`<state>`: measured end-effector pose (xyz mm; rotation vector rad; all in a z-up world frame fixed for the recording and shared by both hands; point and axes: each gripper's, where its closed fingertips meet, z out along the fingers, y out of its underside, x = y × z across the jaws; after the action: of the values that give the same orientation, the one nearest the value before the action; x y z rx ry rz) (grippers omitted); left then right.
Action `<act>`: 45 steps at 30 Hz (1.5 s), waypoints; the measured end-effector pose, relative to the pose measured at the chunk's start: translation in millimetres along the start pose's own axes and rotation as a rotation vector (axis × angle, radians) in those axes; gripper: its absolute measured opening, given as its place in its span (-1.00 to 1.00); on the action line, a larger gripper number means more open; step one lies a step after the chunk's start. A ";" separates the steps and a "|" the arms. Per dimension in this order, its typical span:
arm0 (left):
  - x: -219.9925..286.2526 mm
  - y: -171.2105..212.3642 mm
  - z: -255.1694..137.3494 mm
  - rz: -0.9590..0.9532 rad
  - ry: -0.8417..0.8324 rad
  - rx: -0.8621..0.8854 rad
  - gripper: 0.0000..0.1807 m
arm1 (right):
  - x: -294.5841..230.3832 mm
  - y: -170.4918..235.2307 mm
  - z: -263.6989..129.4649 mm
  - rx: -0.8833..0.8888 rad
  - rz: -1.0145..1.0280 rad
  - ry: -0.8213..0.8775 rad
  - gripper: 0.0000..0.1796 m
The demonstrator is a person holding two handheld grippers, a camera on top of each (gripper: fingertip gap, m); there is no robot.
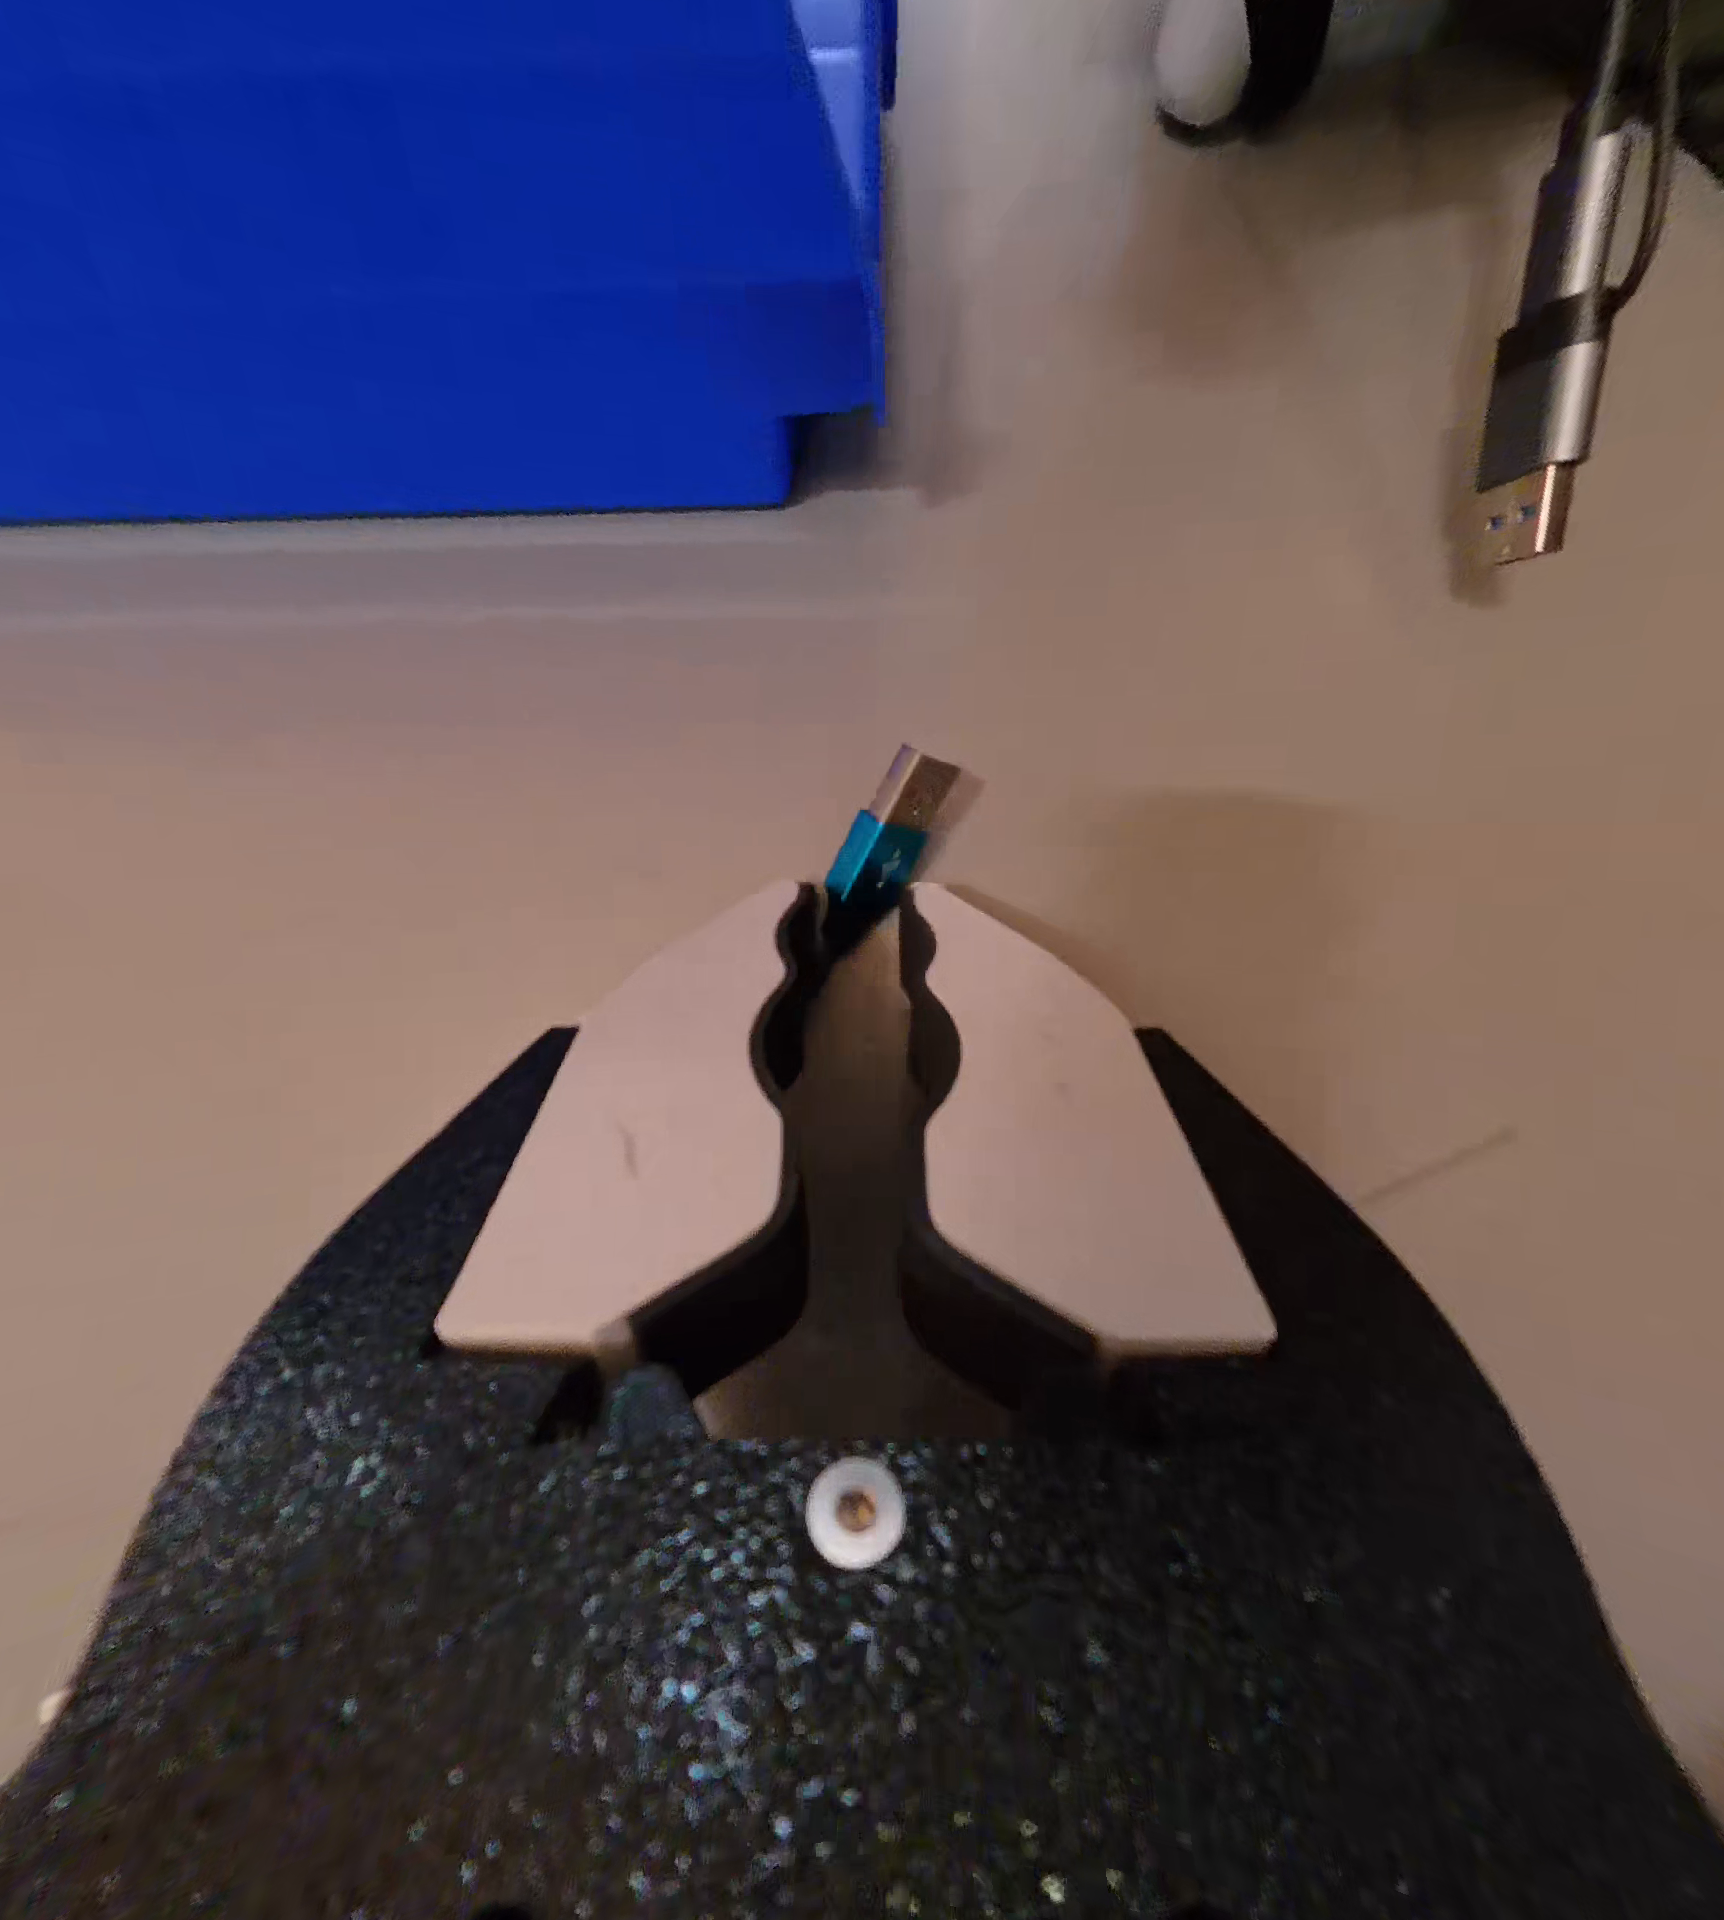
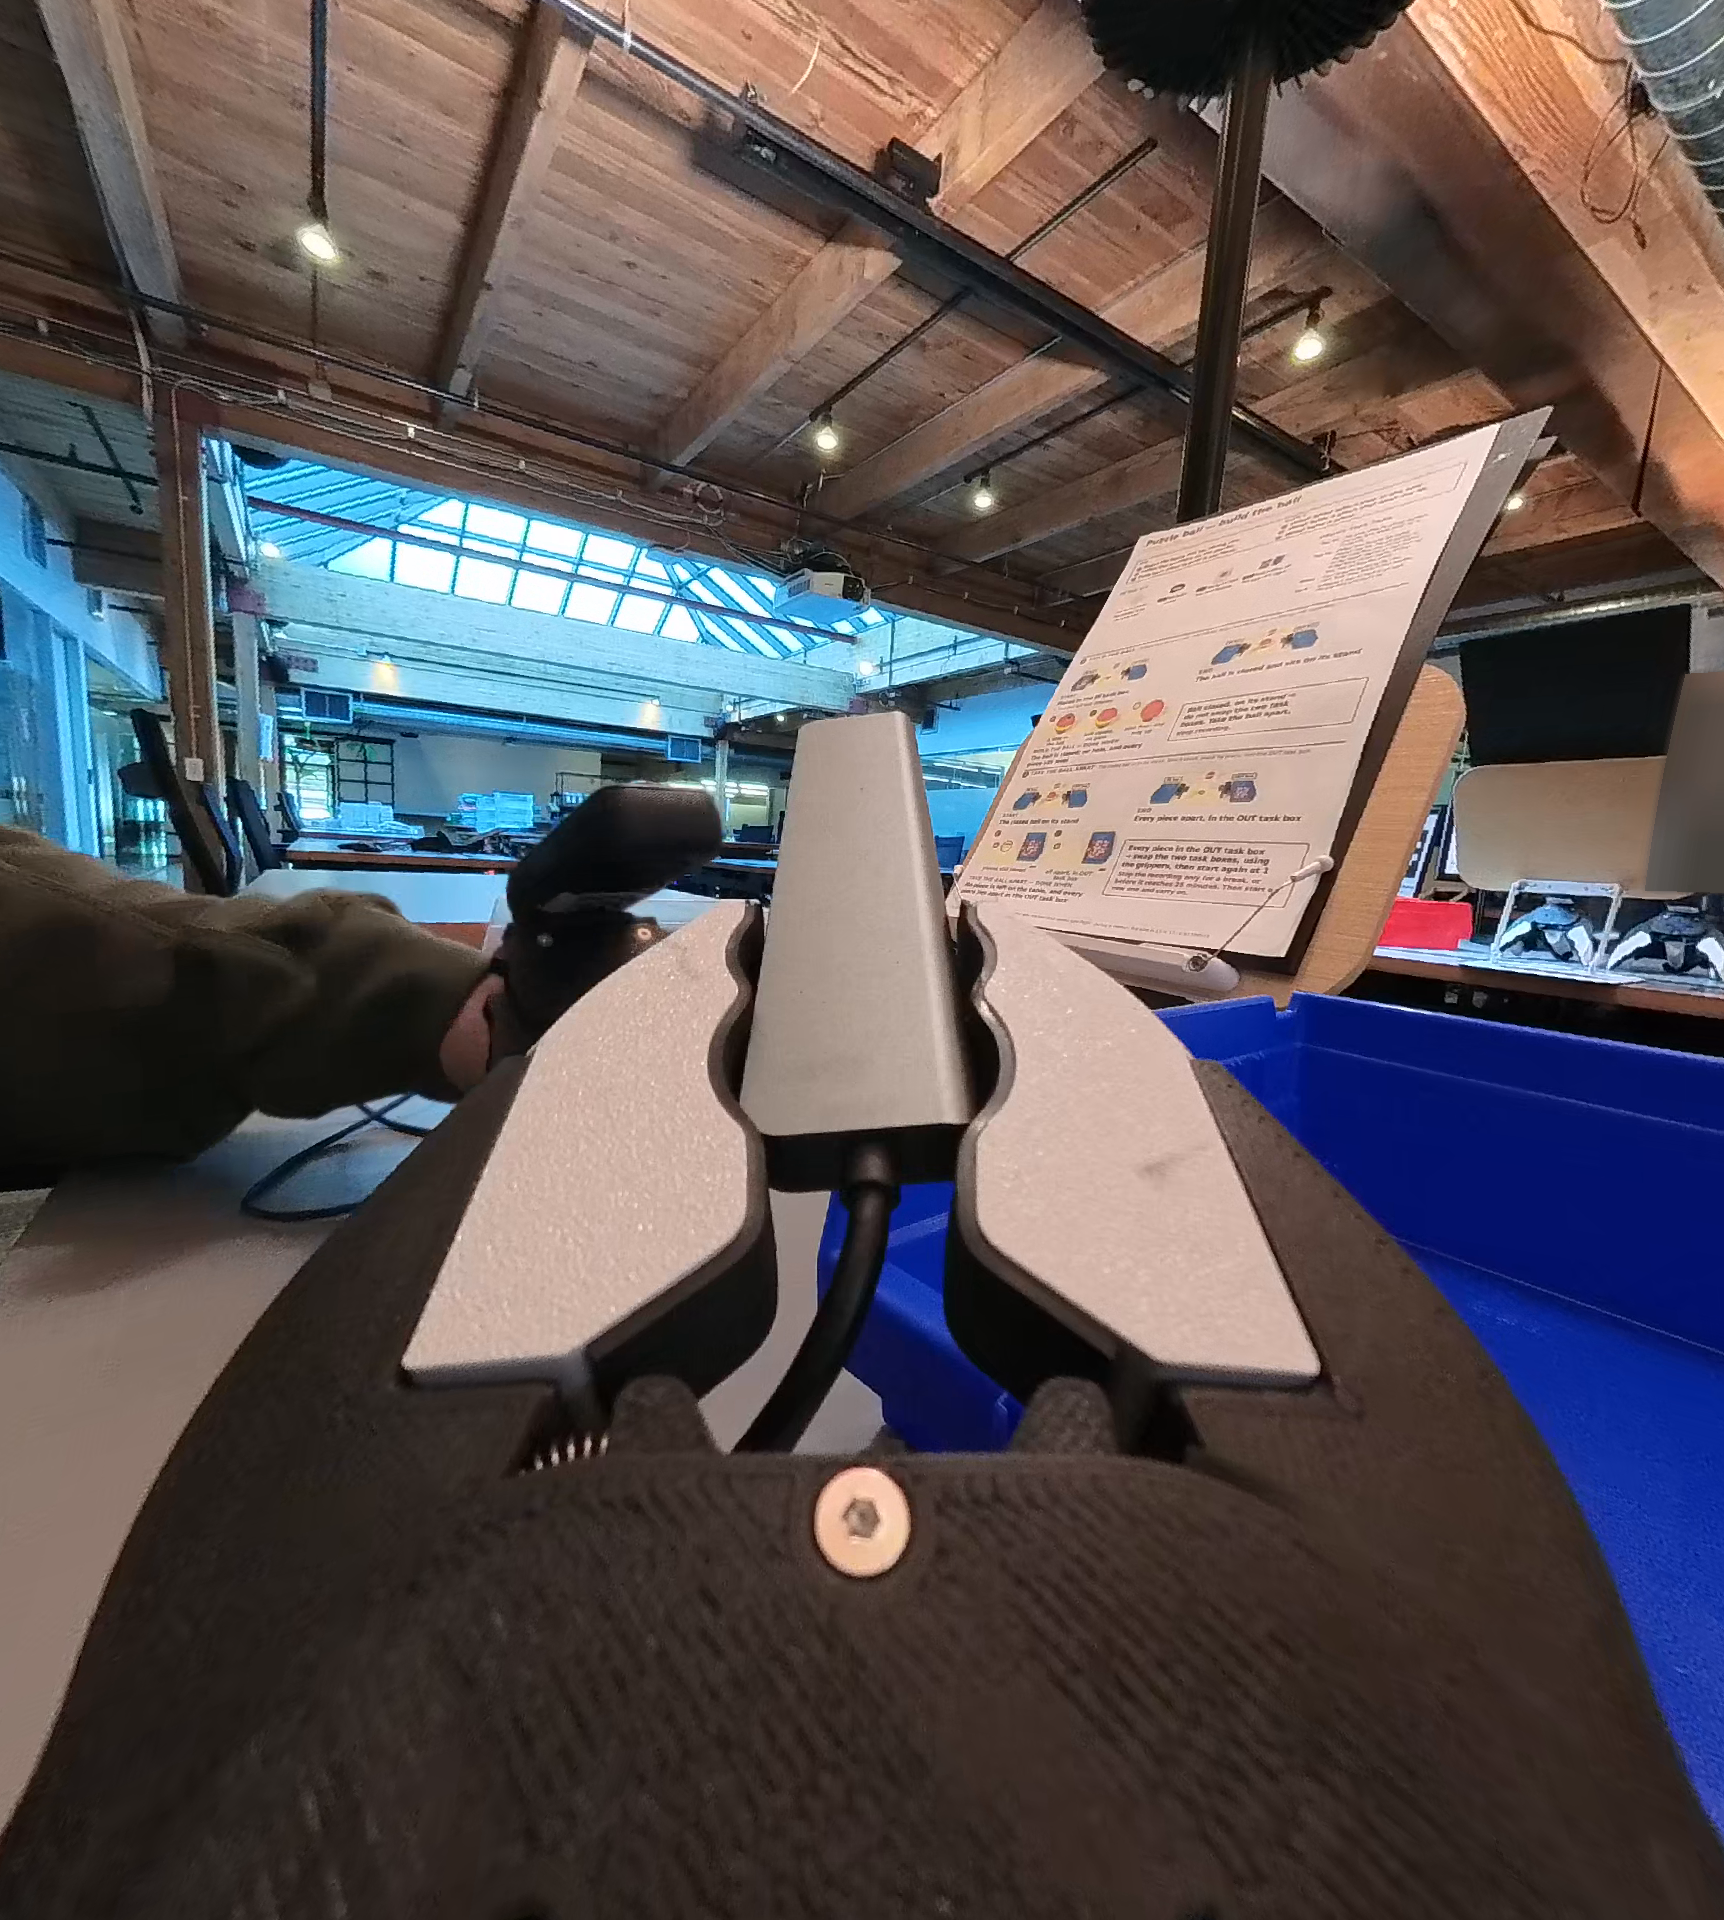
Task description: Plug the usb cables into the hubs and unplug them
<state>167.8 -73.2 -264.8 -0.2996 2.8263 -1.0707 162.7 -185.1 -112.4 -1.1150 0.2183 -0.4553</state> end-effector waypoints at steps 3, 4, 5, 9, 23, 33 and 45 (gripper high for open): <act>-1.4 -0.5 -1.9 0.053 -0.042 0.040 -0.77 | 0.3 -0.2 -0.2 0.002 0.004 0.000 -0.60; -2.0 -1.5 -3.2 0.090 -0.073 0.046 -0.71 | 0.5 -0.2 -0.1 0.001 0.006 0.000 -0.60; -2.6 -2.3 -4.8 0.137 -0.110 0.051 -0.68 | 0.6 -0.2 -0.1 0.001 0.007 -0.001 -0.60; 3.4 -2.8 -7.8 0.287 -0.194 0.030 -0.68 | 0.9 -0.3 -0.2 0.003 0.010 0.000 -0.60; -8.0 -15.0 -3.2 0.408 -0.417 -0.010 -0.67 | 0.7 -0.4 -0.1 0.003 0.008 0.000 -0.60; -8.1 -25.1 5.5 0.233 -0.450 -0.054 -0.67 | 1.1 -0.6 -0.2 0.005 0.011 0.001 -0.60; -13.8 -19.6 8.0 0.151 -0.451 -0.057 -0.85 | 0.4 -0.4 0.3 0.002 0.006 -0.002 -0.60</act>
<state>185.4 -89.7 -257.4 -0.2844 2.4337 -0.7758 163.0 -185.2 -111.9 -1.1125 0.2193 -0.4496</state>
